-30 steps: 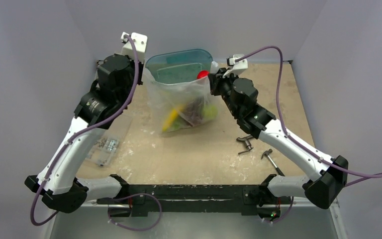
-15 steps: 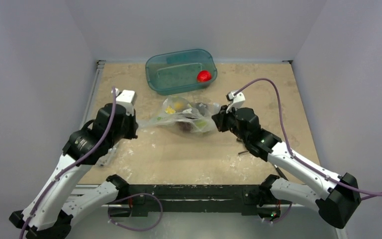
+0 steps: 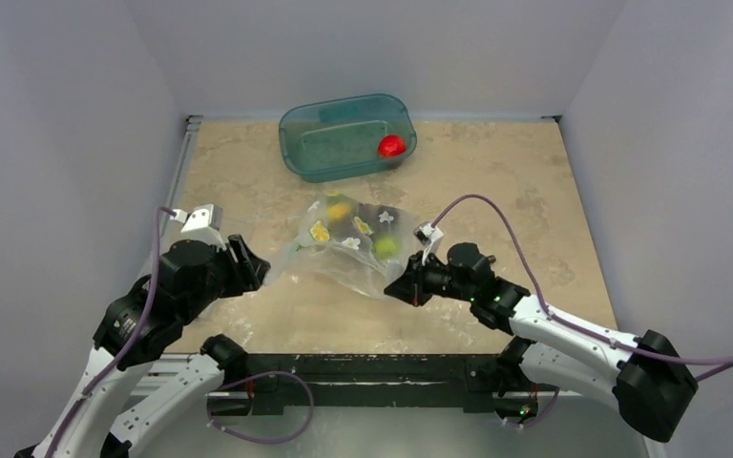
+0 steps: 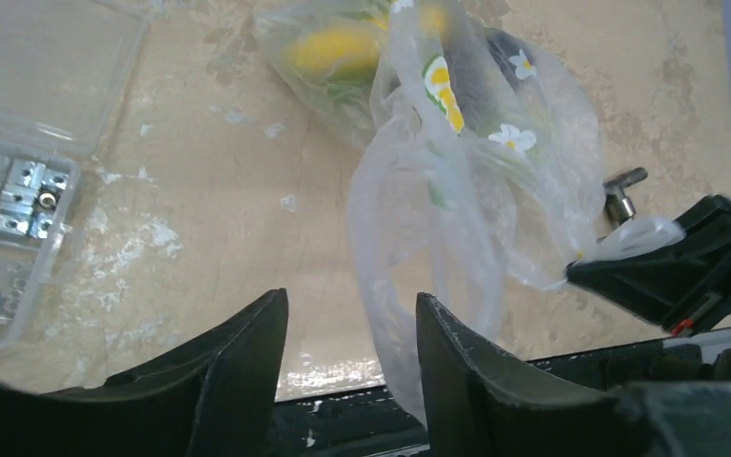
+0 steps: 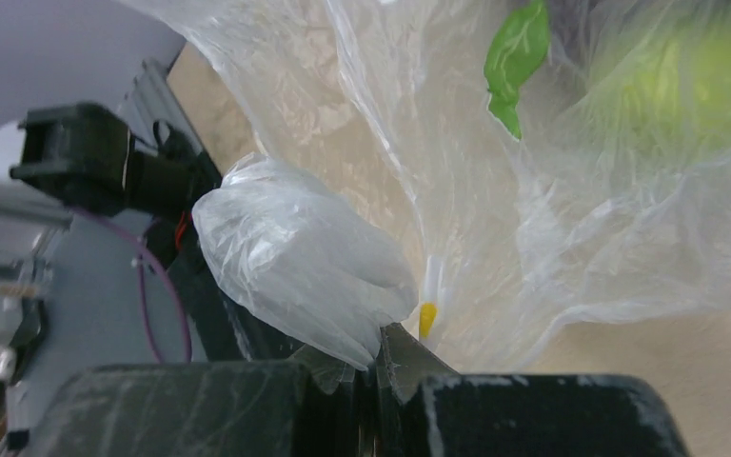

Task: Take the fake fruits out of the plastic bag
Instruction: Adjust the plastic bag at the center of the board.

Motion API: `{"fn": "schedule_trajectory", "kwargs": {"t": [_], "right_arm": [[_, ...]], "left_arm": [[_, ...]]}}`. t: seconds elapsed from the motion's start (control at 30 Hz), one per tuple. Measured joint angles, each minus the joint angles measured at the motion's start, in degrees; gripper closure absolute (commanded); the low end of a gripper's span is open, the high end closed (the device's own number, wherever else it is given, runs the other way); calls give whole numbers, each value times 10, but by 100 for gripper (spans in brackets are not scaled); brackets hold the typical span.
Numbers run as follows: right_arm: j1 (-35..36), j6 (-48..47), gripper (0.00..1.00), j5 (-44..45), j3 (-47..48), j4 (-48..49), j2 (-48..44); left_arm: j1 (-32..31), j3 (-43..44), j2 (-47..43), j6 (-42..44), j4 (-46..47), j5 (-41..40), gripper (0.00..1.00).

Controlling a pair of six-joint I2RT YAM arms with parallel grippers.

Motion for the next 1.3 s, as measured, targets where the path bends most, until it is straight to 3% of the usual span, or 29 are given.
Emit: {"fn": "schedule_trajectory", "kwargs": {"t": [0.13, 0.4, 0.57, 0.83, 0.9, 1.03, 1.17, 1.3], "right_arm": [[30, 24, 99, -33, -35, 14, 19], [47, 67, 99, -39, -64, 119, 21], [47, 100, 99, -26, -82, 180, 24], [47, 126, 99, -15, -82, 212, 19], [47, 128, 99, -12, -82, 214, 14], [49, 127, 97, -11, -82, 216, 17], [56, 126, 97, -15, -82, 229, 33], [60, 126, 95, -16, -86, 238, 41]], "left_arm": [[0, -39, -39, -82, -3, -8, 18], [0, -127, -222, -208, 4, 40, 19], [0, -221, -322, -236, 67, 113, 15], [0, -429, -322, -301, 272, 204, 14], [0, -469, -297, -316, 346, 225, 14], [-17, -485, -131, -322, 528, 239, 16], [-85, -461, 6, -309, 645, 195, 27], [-114, -453, 57, -303, 711, 140, 37]]}}
